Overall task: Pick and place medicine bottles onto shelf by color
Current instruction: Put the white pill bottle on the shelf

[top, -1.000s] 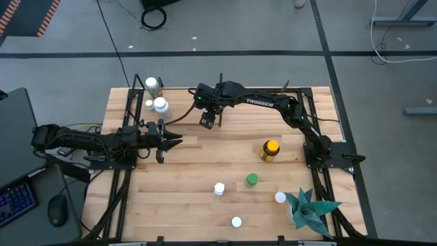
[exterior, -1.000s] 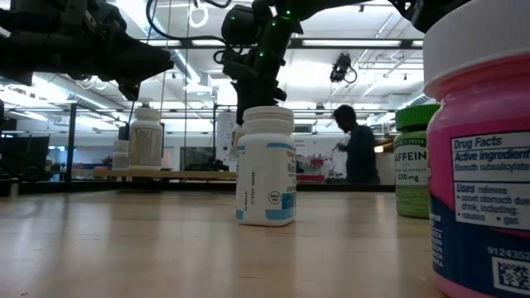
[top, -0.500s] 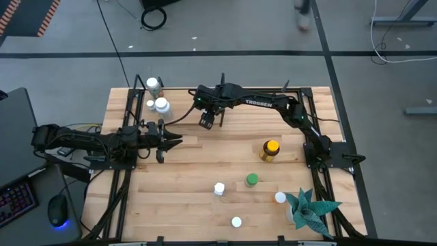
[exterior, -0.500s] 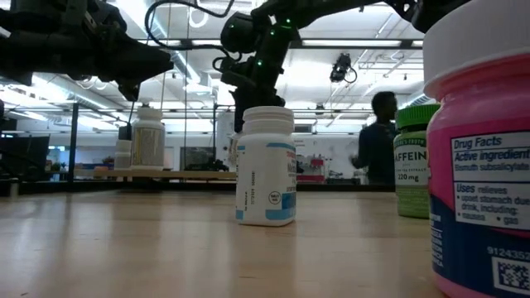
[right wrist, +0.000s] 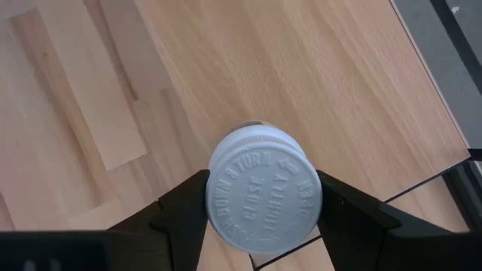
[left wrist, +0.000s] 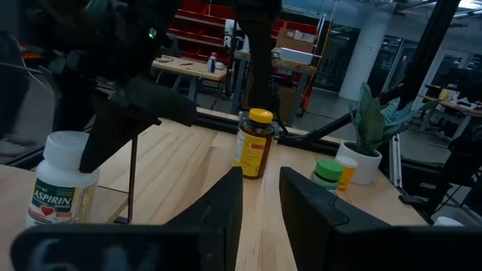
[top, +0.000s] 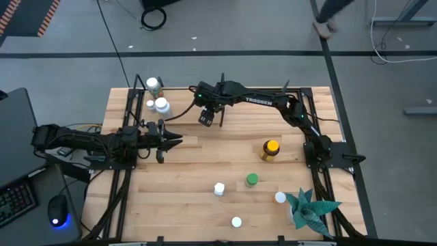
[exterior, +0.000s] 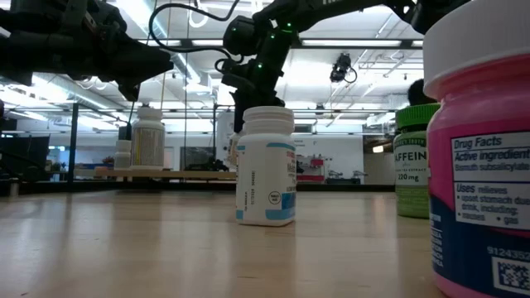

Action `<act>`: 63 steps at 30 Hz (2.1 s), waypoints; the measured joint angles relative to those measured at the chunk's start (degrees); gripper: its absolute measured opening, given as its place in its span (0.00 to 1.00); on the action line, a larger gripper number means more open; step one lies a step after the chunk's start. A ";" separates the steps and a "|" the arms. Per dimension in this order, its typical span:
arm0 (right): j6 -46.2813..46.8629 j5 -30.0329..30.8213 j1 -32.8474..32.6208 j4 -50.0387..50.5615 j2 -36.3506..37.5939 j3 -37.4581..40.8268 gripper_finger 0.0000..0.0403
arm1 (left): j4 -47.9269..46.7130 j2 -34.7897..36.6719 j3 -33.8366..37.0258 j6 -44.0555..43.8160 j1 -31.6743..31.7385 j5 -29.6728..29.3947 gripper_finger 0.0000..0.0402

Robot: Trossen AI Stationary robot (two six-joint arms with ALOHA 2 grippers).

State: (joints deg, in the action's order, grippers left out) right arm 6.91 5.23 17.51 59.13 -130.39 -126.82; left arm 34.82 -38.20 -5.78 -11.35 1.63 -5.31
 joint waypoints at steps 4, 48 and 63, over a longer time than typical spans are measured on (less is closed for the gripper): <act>-0.02 -0.18 0.31 -0.08 0.00 0.00 0.63 | -0.02 0.00 0.00 0.00 0.01 -0.01 0.24; 13.13 -0.49 -18.38 27.00 0.24 -8.20 0.79 | 0.15 0.00 -0.02 -0.41 0.01 1.04 0.22; 20.13 -3.49 -25.46 26.07 2.14 -3.95 0.75 | 1.30 -0.02 -0.04 0.47 0.02 1.51 0.22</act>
State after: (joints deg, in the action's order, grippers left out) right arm 27.04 1.74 -7.96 85.20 -128.25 -130.78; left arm 36.12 -38.22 -5.82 -10.89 1.65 -3.79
